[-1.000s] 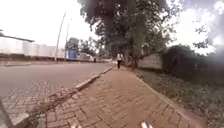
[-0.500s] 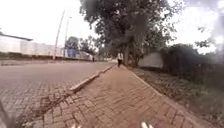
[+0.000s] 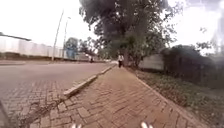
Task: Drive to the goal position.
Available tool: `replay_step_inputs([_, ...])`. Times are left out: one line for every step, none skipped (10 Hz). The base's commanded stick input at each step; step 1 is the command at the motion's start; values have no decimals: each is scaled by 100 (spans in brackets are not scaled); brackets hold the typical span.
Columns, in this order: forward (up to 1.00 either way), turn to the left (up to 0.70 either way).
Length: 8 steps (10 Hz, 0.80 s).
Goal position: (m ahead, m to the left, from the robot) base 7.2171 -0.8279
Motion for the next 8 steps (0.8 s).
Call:
replay_step_inputs([50,-10])
replay_step_inputs([50,-4])
replay_step_inputs([50,0])
replay_step_inputs([50,0])
replay_step_inputs([50,0])
replay_step_inputs([50,0])
replay_step_inputs([50,0])
replay_step_inputs([50,0])
